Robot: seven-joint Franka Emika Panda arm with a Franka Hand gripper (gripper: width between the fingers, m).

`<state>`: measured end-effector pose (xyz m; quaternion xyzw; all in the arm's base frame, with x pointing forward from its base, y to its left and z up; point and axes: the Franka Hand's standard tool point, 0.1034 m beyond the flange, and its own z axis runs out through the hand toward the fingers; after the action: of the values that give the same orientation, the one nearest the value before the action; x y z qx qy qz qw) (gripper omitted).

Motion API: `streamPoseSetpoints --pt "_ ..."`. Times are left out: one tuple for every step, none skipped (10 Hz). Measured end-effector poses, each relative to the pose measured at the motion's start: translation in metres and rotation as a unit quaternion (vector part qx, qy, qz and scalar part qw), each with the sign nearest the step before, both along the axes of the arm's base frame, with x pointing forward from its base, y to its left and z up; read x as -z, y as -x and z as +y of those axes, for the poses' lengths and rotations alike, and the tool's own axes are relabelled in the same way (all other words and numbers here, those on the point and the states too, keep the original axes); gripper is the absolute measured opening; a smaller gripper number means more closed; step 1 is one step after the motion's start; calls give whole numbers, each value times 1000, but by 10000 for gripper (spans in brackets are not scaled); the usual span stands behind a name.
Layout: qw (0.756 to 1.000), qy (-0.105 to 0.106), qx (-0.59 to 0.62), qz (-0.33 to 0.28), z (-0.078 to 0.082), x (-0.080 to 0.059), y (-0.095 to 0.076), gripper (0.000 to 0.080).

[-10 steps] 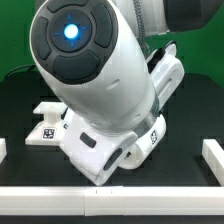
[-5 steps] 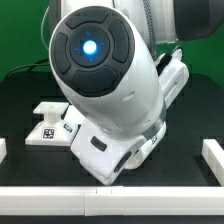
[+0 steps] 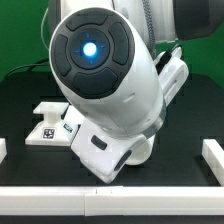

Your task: Assemble lamp

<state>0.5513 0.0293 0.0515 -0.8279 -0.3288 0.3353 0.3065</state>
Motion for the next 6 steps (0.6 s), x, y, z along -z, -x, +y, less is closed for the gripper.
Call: streamPoseSetpoints --pt "1000 0 -1 -2 0 -2 -1 165" --pt "1000 2 -3 -14 2 -16 -6 158" --pt "1000 5 -5 -29 4 -37 -7 158" --pt "999 9 -5 -48 6 -61 -5 44" --pt "997 11 6 -76 7 -87 -1 44" --pt "994 12 26 -110 7 -102 6 44"
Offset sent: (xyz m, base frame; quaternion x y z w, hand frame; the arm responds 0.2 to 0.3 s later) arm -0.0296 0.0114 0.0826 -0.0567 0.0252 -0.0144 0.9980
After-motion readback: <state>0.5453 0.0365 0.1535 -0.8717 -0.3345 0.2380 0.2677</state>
